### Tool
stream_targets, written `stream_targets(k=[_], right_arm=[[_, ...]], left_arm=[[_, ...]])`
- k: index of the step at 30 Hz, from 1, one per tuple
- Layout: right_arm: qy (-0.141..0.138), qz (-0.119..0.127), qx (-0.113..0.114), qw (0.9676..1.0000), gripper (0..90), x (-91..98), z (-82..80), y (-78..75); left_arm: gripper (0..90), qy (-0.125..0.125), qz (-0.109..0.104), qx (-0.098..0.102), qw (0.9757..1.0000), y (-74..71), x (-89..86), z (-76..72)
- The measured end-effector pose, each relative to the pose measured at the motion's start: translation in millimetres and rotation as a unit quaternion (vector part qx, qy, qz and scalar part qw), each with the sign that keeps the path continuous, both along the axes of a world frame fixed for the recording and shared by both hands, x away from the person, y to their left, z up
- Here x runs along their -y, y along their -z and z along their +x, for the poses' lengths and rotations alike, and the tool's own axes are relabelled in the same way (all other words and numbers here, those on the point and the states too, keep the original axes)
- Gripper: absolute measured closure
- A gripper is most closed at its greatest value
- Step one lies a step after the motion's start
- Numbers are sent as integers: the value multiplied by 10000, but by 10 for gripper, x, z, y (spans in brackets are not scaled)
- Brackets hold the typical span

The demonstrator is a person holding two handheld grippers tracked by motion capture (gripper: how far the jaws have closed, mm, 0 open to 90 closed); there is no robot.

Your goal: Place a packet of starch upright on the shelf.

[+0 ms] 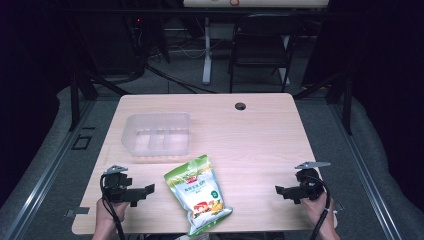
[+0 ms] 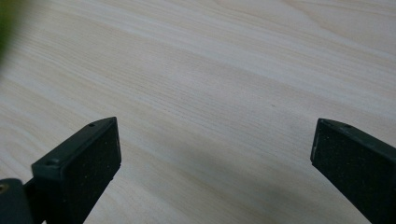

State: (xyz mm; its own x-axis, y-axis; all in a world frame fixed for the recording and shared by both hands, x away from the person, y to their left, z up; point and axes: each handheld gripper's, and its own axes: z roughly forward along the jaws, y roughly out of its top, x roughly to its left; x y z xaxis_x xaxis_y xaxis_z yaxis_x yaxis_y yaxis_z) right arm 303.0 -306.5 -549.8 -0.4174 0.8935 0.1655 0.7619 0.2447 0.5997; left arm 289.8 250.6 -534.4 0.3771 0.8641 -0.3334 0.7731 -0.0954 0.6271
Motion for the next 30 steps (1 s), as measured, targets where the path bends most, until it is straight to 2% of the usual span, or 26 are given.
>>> stream_targets(k=[12, 15, 20, 26, 30], right_arm=[[-118, 31, -7, 9999, 16, -41, 27, 4], [-139, -3, 18, 9999, 16, -45, 23, -10], [-152, 1, 26, 9999, 17, -58, 22, -13], [-163, -52, 120, 9998, 19, -83, -5, -42], [-201, -96, 148, 9996, 20, -102, -23, -56]], left_arm=[[10, 205, -219, -43, 9995, 19, 114, -8], [10, 299, -319, -38, 9990, 18, 117, 14], [13, 321, -496, -80, 9982, 42, 133, 47], [24, 553, -534, -63, 9970, 37, 245, 92], [32, 614, -620, -101, 9961, 43, 310, 117]])
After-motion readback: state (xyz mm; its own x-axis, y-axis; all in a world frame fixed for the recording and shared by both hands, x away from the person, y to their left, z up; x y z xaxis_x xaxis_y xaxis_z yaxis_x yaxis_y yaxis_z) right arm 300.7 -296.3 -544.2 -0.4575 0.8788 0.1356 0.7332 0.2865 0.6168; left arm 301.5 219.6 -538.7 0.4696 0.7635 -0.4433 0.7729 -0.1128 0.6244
